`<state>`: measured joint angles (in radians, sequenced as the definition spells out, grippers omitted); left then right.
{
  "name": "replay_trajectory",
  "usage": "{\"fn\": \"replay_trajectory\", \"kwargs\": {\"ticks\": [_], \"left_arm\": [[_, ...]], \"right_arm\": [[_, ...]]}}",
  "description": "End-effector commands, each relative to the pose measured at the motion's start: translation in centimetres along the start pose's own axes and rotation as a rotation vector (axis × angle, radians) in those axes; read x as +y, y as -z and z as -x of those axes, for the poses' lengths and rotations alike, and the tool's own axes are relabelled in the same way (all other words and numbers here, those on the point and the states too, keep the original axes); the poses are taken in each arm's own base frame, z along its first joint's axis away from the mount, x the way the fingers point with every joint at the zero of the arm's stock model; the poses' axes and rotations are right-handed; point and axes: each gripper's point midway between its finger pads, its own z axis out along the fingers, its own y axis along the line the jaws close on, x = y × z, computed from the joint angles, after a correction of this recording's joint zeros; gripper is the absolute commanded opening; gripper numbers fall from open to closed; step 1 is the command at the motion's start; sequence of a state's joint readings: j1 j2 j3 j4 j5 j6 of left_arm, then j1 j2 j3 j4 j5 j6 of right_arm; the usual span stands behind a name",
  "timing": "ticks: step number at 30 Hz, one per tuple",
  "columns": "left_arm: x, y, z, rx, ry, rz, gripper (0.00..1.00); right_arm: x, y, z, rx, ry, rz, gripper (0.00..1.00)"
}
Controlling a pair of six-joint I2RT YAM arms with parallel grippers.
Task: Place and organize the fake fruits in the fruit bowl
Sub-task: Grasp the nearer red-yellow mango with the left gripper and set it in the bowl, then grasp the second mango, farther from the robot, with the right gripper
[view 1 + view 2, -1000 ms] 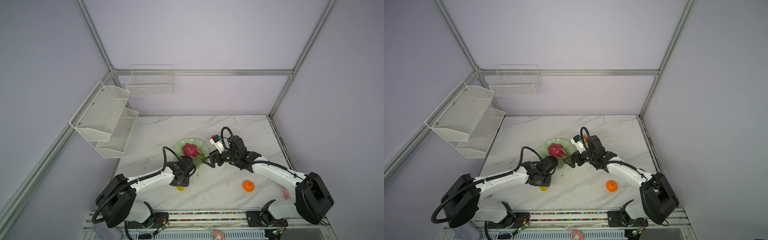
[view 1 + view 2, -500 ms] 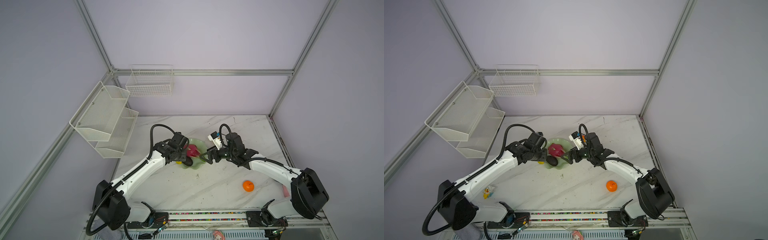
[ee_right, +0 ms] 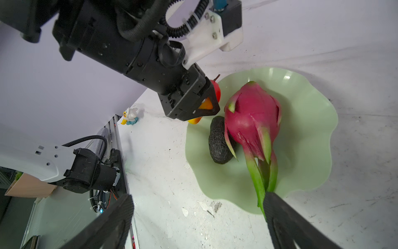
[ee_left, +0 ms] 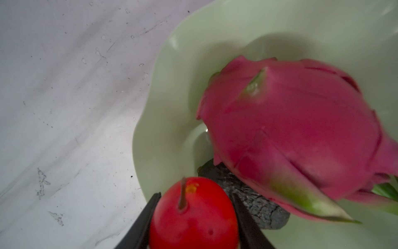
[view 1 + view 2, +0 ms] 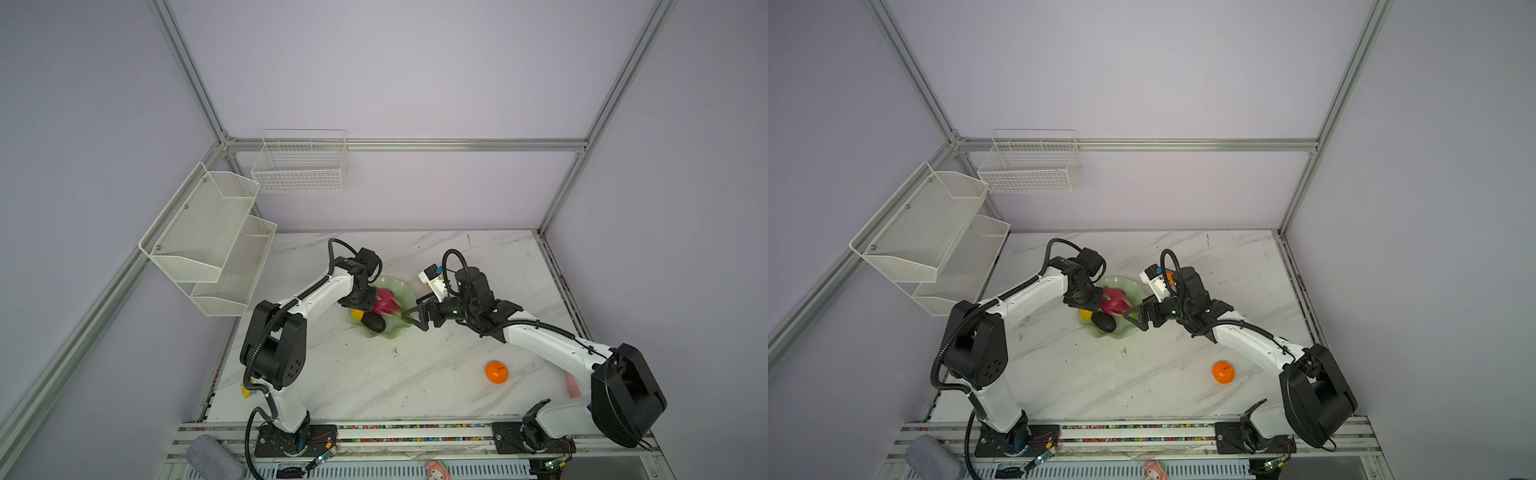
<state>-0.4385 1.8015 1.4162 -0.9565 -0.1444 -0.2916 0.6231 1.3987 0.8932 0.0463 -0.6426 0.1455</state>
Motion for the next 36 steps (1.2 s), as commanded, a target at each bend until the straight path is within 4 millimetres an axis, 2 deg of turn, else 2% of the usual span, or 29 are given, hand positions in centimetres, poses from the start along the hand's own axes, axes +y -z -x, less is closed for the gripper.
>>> {"fn": "replay_trajectory", "kwargs": {"ticks": [1,7,10,18,20,24,26,28,29,30,33,36], "left_arm": [[-0.2,2.3,2.7,-0.077,-0.012,-0.028,0.44],[0.3,1.8,2.7,-0.063,-0.010,-0.020,0.50],[0.5,1.6,2.5,-0.056,-0.015,-0.014,0.52],[0.4,2.2,2.7,-0.077,-0.016,-0.022,0.58],[0.4,2.8,2.9,-0.092,-0.006,-0.029,0.58],[0.5,5.0,3.5,-0.174,0.011,-0.056,0.60],[0.9,6.4,4.0,-0.232,0.025,-0.052,0.63],[1.0,7.7,4.4,-0.289,0.036,-0.067,0.67],[0.9,8.4,4.6,-0.318,0.040,-0.077,0.71],[1.0,9.0,4.8,-0.348,0.047,-0.084,0.81],[1.1,10.4,4.5,-0.393,0.065,-0.105,0.84],[0.4,11.4,3.3,-0.402,0.065,-0.172,0.85]], "right_arm": [[0.5,0.6,0.1,-0.006,0.024,-0.007,0.97],[0.4,0.7,1.0,-0.023,0.036,-0.030,0.97],[-0.5,0.1,0.9,-0.005,0.020,-0.057,0.98],[-1.8,0.4,2.3,-0.028,0.018,-0.114,0.97],[-3.7,0.9,3.1,-0.054,0.004,-0.205,0.97],[-10.9,3.2,5.4,-0.136,-0.032,-0.527,0.97],[-14.3,3.5,5.8,-0.133,-0.036,-0.642,0.97],[-17.2,2.5,5.5,-0.086,-0.041,-0.683,0.97],[-18.3,2.0,5.4,-0.070,-0.038,-0.694,0.97],[-19.4,1.4,5.2,-0.051,-0.031,-0.709,0.97],[-22.1,0.1,4.7,0.004,0.025,-0.738,0.97],[-24.4,-1.0,4.3,0.045,0.061,-0.775,0.97]]}}
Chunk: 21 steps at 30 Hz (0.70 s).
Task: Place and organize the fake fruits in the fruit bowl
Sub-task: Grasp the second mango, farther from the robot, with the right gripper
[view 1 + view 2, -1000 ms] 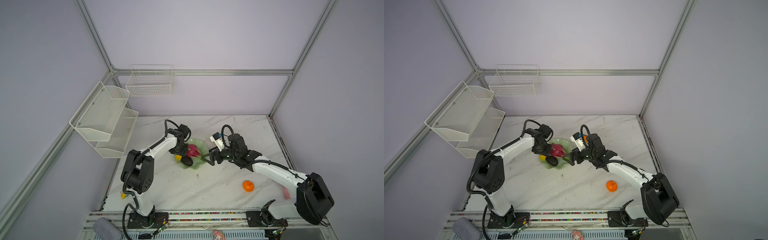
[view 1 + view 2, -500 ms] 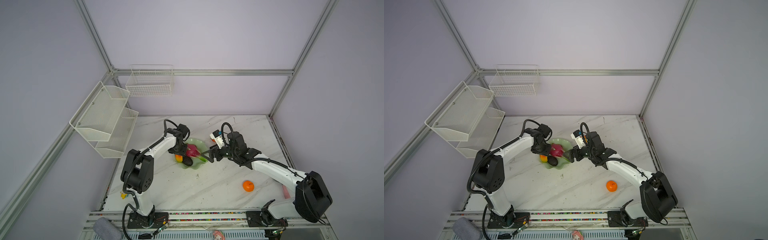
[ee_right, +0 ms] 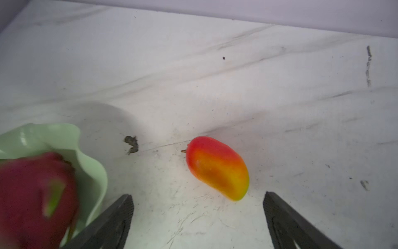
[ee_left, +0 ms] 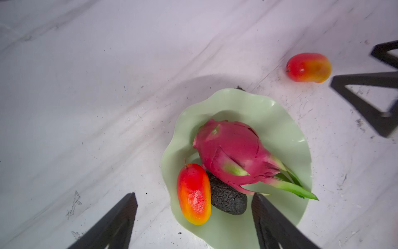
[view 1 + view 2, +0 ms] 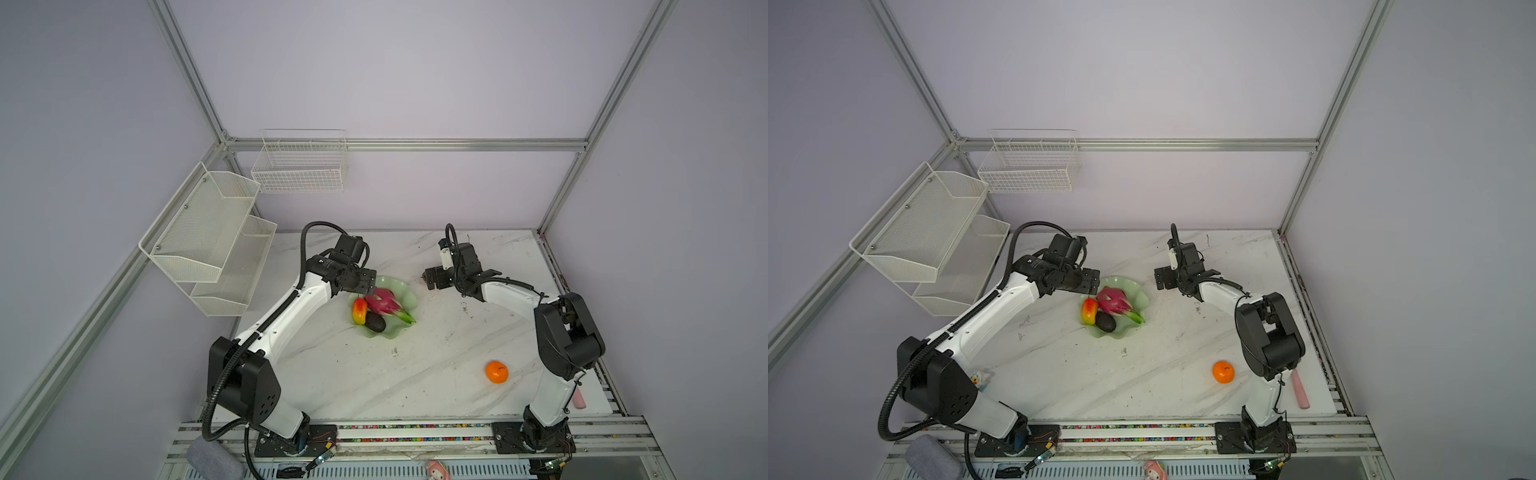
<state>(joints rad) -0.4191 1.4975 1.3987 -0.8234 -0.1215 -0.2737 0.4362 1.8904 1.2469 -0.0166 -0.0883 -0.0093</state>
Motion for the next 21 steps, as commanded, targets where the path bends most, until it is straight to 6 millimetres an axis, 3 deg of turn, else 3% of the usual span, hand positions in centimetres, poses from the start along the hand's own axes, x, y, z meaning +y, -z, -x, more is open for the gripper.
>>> {"fn": "replay_trajectory", "kwargs": {"ticks": [1,4,11,21], "left_arm": [[-1.0,0.8,-1.6,0.002,0.025,-0.091,0.86],[-1.8,2.8,-3.5,-0.021,0.039,-0.184,0.88],[-3.2,4.8,-7.7,-0.064,0.042,-0.336,0.92],[-3.0,5.2,-7.8,-0.108,0.089,-0.346,0.92]], "right_arm": [[-1.2,-1.2,1.3,-0.014,0.096,-0.067,0.97],[-1.1,-2.5,1.5,-0.009,0.151,-0.053,0.97],[-0.9,-4.9,0.3,0.051,0.224,-0.019,0.96],[-1.0,-6.2,-2.8,0.150,0.219,-0.001,0.73]]}}
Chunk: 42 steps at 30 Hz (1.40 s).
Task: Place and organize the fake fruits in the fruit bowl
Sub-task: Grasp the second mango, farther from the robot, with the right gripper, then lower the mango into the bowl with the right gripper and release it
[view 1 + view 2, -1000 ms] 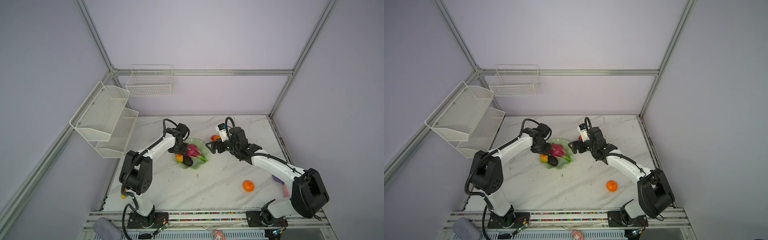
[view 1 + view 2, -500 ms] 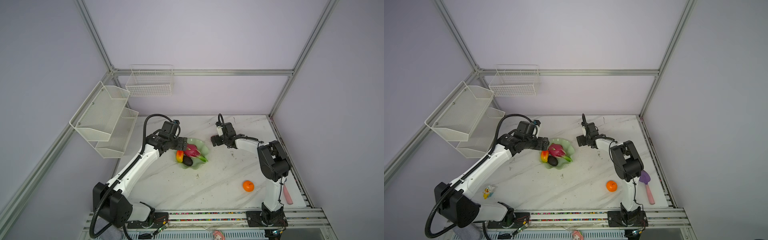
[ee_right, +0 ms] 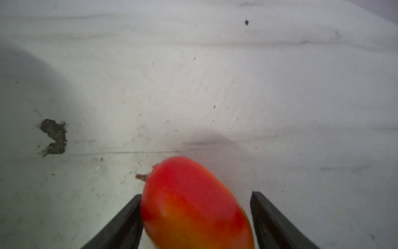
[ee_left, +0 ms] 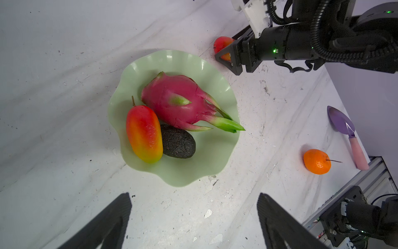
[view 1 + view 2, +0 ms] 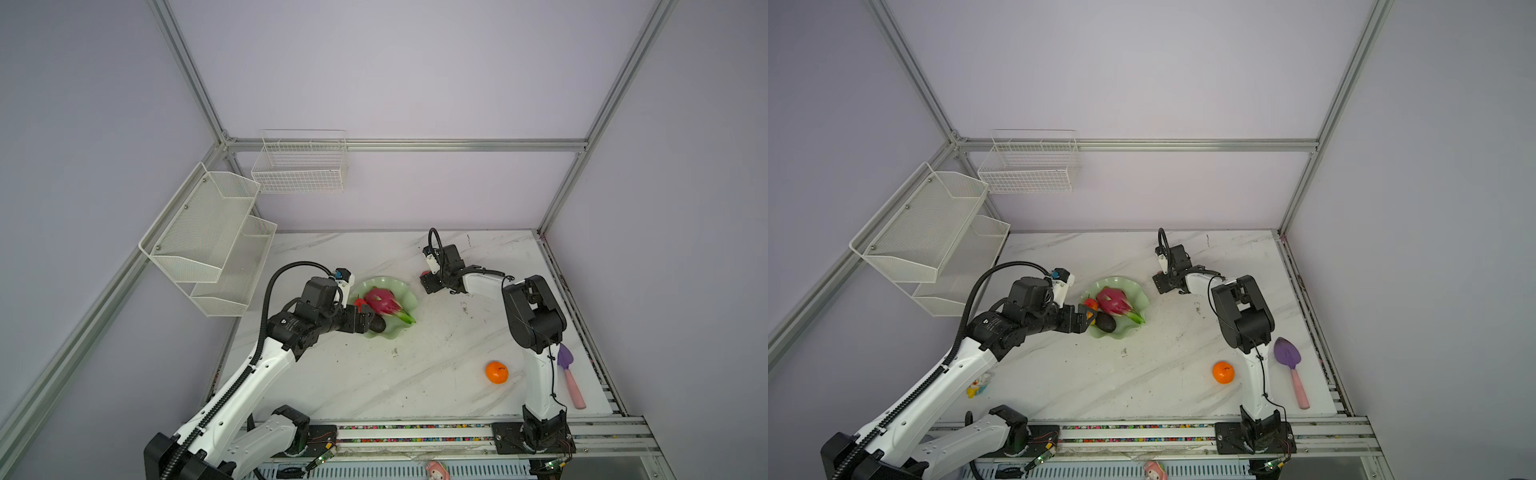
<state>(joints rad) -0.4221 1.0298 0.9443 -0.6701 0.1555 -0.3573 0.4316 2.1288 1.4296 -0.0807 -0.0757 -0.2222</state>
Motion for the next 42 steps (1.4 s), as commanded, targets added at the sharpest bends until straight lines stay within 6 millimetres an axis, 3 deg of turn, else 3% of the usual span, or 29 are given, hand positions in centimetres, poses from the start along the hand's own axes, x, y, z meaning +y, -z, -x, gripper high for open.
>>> {"fn": "replay_trajectory", "kwargs": {"ticks": [1,8,13,18,24,33,42], "left_arm": [[-0.3,-0.5,0.3,-0.025,0.005,-0.023,0.93],[0.1,-1.7,0.3,-0.013,0.027,-0.004,0.93],[0.2,-2.0,-0.2,0.003,0.042,-0.008,0.94],[0.6,-1.4,0.5,-0.039,0.045,0.015,0.94],[0.6,-1.7,0.5,-0.036,0.045,0.018,0.94],[0.4,-1.0,0.4,-0.042,0.041,0.007,0.95],[0.6,-0.1,-0.2,-0.054,0.040,0.013,0.95]], "right_arm": [[0.1,0.0,-0.4,0.024,0.015,0.018,0.70],[0.2,0.9,0.0,0.024,0.003,0.029,0.54],[1.5,4.8,2.2,-0.060,0.015,0.097,0.52],[5.0,9.4,4.7,-0.132,0.013,0.278,0.51],[9.5,13.3,5.6,-0.183,0.008,0.469,0.53],[13.5,11.8,4.2,-0.087,0.017,0.545,0.53],[13.8,9.5,2.9,-0.019,0.013,0.522,0.55]]}}
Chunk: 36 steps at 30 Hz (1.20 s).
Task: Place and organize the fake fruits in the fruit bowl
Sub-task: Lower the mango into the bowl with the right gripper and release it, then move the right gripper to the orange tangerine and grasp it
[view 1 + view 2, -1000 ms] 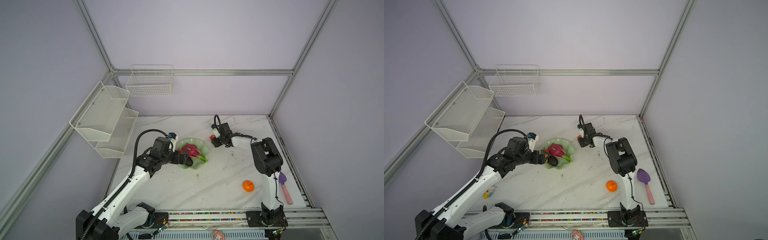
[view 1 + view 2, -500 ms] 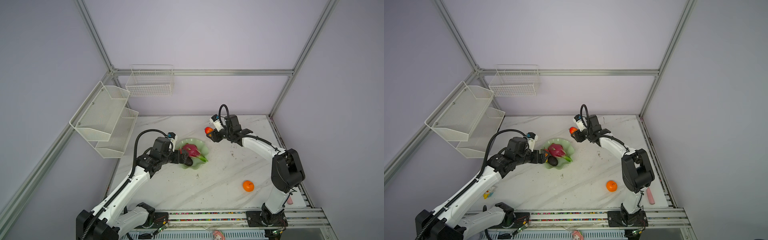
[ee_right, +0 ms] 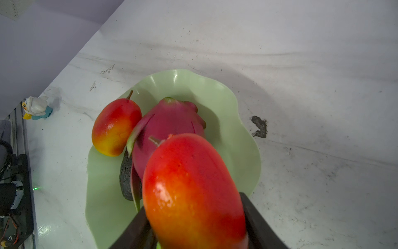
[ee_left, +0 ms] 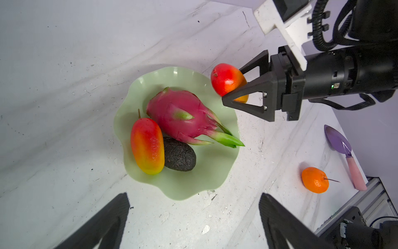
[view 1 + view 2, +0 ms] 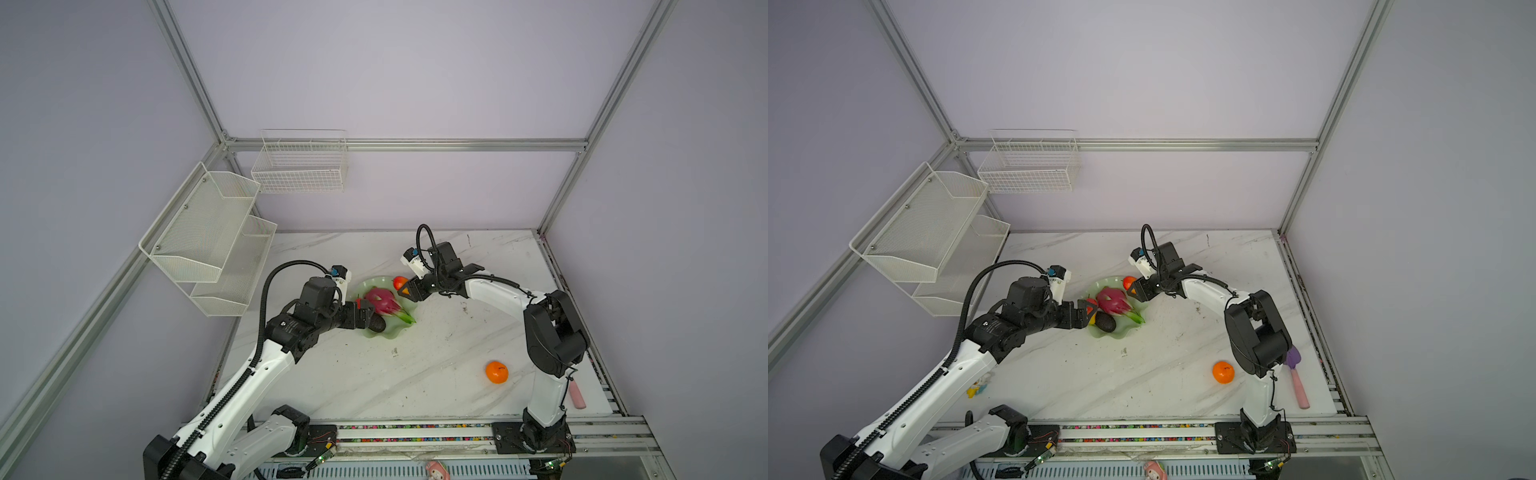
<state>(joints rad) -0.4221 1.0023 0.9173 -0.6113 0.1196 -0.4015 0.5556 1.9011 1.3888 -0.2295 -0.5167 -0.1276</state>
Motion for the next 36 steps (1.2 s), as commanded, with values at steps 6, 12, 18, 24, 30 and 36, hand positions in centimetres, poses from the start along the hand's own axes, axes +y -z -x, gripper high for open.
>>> {"fn": "replay_trajectory", "kwargs": {"ticks": [6,12,18,24,30,36], "left_arm": [[0.6,0.1,-1.1,0.002,-0.012,0.015,0.95],[0.3,0.0,-1.5,0.022,-0.011,-0.005,0.95],[0.4,0.7,-1.3,0.005,-0.023,0.004,0.95],[0.1,0.9,-1.7,0.002,-0.031,-0.021,0.95],[-1.5,0.9,-1.7,-0.007,-0.056,-0.118,0.95],[-7.2,-1.3,-2.3,0.027,-0.185,-0.256,0.95]], "right_arm": [[-0.2,-1.5,-0.3,0.051,0.005,-0.027,0.62],[0.1,-1.6,-0.4,0.056,0.011,-0.043,0.66],[0.6,-0.2,1.9,-0.011,0.020,-0.057,0.71],[-1.0,4.5,3.9,-0.134,-0.050,-0.250,0.97],[-6.9,14.6,-2.6,-0.215,-0.494,-0.666,0.97],[-4.9,17.5,-16.7,-0.067,-0.833,-0.704,0.97]]}}
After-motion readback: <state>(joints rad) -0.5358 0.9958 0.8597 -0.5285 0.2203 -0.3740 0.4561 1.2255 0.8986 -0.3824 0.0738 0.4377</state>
